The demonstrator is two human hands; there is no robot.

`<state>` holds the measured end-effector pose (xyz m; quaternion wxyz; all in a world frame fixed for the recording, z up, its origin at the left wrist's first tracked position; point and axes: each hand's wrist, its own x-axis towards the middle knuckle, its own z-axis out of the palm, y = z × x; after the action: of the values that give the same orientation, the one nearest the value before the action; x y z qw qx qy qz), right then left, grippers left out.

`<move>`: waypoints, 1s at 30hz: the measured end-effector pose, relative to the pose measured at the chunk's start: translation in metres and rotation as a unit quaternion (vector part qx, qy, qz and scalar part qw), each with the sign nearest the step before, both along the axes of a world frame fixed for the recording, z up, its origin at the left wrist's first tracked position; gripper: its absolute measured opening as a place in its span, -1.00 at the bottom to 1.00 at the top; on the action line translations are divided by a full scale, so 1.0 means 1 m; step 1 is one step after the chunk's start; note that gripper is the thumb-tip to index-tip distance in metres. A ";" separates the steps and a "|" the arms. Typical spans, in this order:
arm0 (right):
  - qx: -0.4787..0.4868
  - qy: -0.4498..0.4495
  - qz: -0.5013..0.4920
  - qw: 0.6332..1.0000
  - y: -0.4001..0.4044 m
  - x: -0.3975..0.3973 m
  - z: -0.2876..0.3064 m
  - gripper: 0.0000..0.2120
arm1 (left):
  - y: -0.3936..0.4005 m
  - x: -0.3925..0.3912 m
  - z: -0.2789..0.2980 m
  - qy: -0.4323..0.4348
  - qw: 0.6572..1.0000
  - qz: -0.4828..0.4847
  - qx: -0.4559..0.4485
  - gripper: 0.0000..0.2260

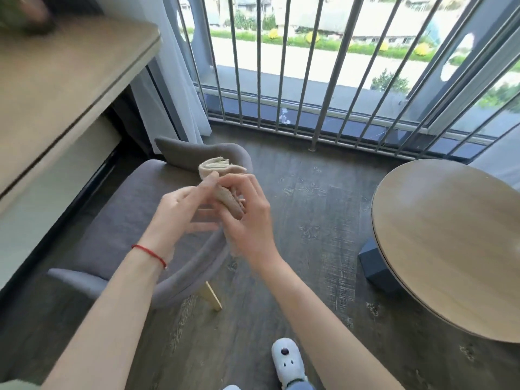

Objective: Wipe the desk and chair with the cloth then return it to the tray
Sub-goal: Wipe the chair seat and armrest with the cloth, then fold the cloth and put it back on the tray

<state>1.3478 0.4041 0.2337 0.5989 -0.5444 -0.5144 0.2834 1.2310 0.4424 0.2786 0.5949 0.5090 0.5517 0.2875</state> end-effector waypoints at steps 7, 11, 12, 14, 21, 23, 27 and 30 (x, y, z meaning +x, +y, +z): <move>0.012 -0.044 0.182 0.982 0.015 -0.015 0.100 -0.74 | -0.001 -0.053 0.082 -0.071 0.994 0.070 0.052 -0.63; 0.031 -0.101 0.257 0.961 0.042 -0.048 0.158 -0.73 | -0.017 -0.100 0.118 -0.121 0.983 0.139 0.029 -0.73; 0.034 -0.090 0.283 0.954 0.048 -0.062 0.171 -0.72 | -0.021 -0.113 0.127 -0.146 0.976 0.157 0.029 -0.75; 0.013 -0.054 0.306 0.950 0.060 -0.095 0.188 -0.70 | -0.030 -0.143 0.144 -0.215 0.957 0.190 0.035 -0.82; -0.186 -0.059 0.617 0.762 0.083 -0.234 0.216 -0.59 | -0.069 -0.285 0.172 -0.335 0.859 0.379 0.075 -0.92; -0.172 -0.041 0.632 0.755 0.082 -0.285 0.221 -0.65 | -0.081 -0.334 0.169 -0.311 0.855 0.406 0.089 -0.89; -0.021 -0.213 0.561 0.800 0.077 -0.398 0.229 -0.74 | -0.110 -0.438 0.155 -0.238 0.857 0.441 0.118 -0.55; 0.152 -0.386 0.512 0.752 0.068 -0.478 0.241 -0.74 | -0.129 -0.510 0.153 -0.152 0.869 0.454 0.128 -0.23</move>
<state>0.8694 0.4725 0.4745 0.1897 -0.1643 -0.9400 0.2312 0.7212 0.3137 0.4313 0.4049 0.2246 0.5831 0.6676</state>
